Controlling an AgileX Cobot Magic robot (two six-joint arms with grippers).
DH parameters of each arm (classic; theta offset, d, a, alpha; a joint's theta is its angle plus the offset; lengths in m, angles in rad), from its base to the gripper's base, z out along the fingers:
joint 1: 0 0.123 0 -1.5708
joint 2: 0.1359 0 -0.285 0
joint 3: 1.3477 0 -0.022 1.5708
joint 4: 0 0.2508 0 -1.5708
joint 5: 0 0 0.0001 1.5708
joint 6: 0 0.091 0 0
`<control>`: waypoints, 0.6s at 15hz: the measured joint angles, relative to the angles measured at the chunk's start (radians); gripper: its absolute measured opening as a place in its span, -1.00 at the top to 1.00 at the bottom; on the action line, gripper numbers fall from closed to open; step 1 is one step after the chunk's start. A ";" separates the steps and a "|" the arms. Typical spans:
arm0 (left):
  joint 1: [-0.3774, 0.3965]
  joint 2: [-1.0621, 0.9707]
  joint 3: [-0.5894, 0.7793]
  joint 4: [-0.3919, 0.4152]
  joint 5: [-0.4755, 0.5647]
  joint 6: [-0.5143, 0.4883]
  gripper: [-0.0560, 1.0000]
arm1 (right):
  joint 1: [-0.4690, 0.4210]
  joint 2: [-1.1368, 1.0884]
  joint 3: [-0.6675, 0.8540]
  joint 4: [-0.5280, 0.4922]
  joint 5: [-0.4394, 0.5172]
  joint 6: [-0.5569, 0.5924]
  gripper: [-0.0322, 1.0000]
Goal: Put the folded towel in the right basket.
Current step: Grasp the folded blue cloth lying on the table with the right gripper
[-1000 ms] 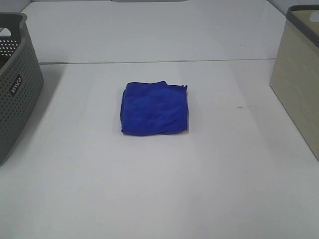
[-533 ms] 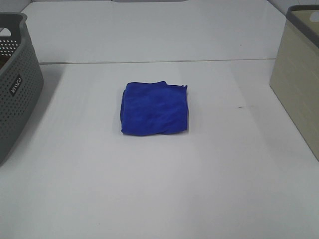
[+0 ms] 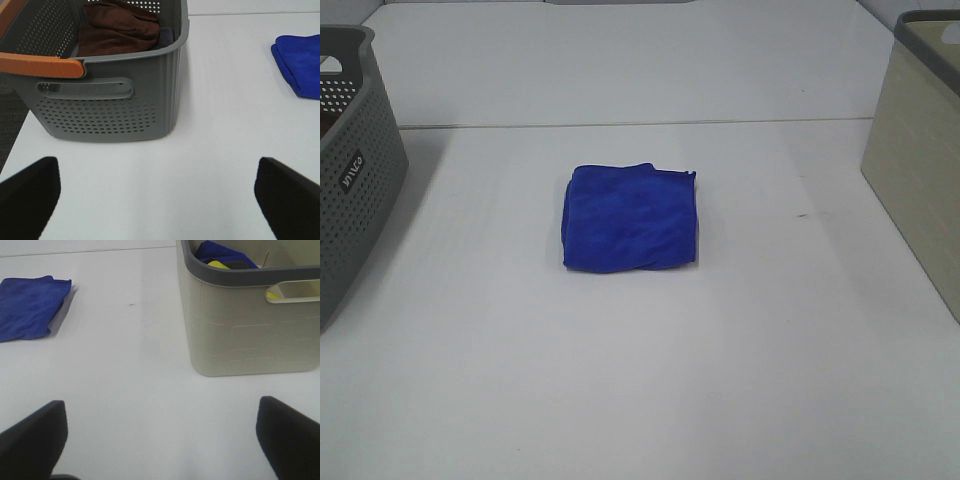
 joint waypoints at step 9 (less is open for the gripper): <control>0.000 0.000 0.000 0.010 0.000 0.000 -0.96 | 0.000 0.000 0.000 0.001 0.000 0.000 -0.95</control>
